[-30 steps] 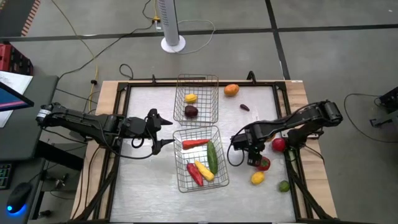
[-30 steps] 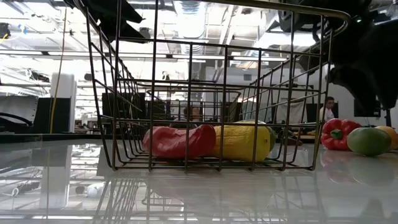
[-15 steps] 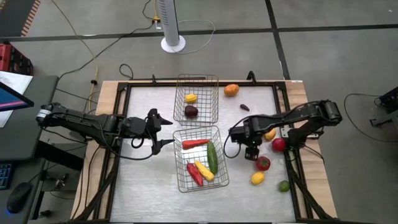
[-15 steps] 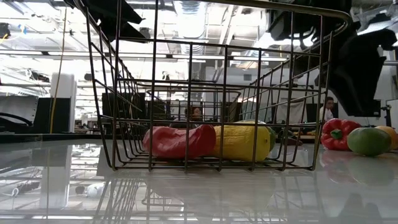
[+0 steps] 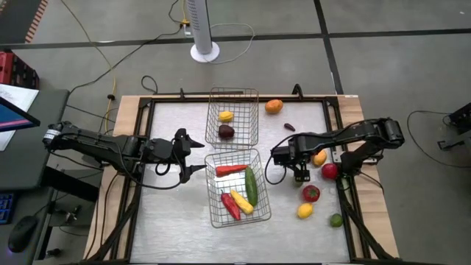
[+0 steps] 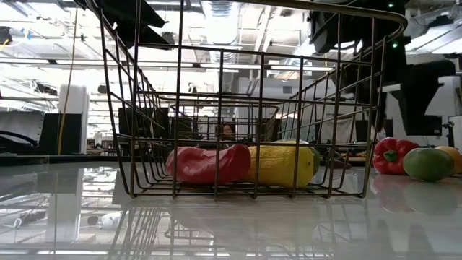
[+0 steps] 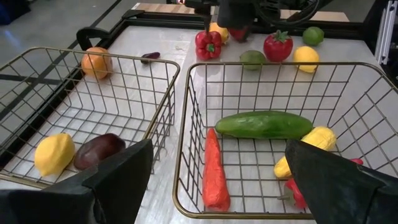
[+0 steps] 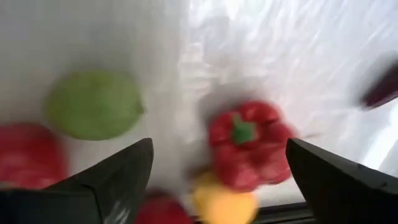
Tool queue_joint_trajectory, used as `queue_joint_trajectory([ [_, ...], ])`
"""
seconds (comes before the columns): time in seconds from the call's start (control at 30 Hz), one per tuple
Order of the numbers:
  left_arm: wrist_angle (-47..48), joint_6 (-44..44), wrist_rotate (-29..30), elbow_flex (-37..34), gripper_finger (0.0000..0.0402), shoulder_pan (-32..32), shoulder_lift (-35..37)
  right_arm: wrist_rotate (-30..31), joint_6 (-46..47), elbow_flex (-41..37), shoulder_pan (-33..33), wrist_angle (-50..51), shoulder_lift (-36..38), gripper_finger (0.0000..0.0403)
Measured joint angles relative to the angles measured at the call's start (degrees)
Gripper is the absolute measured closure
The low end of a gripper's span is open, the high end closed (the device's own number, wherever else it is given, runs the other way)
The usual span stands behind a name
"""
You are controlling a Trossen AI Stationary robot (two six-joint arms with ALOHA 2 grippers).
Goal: Sort produce into baskets
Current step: Put the red bell pepper into the bottom wire basket
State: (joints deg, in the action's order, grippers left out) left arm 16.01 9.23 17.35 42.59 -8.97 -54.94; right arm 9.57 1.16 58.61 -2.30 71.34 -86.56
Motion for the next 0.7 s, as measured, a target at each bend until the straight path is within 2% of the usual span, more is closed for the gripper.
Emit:
queue_joint_trajectory([
  [0.1, 0.0, 0.0, 0.0, 0.0, 0.0050, 0.0, 0.0, 3.4, -6.1, -0.7, -0.4, -3.1, 0.0, 0.0019],
  [0.27, 0.0, -0.1, 0.0, 0.0, 0.0050, 0.0, 0.0, 4.0, -10.9, -5.0, -1.1, -9.0, 0.0, 0.0070],
  [0.4, 0.0, -1.0, 0.0, 0.0, 0.0050, 0.0, 0.0, 4.5, -11.7, -8.2, -1.2, -10.9, 0.0, 0.0112],
  [0.7, 0.0, -1.1, 1.5, 0.0, 0.0050, 0.0, 0.0, 10.7, -11.5, -11.6, -1.2, -13.8, 0.0, 0.0184],
])
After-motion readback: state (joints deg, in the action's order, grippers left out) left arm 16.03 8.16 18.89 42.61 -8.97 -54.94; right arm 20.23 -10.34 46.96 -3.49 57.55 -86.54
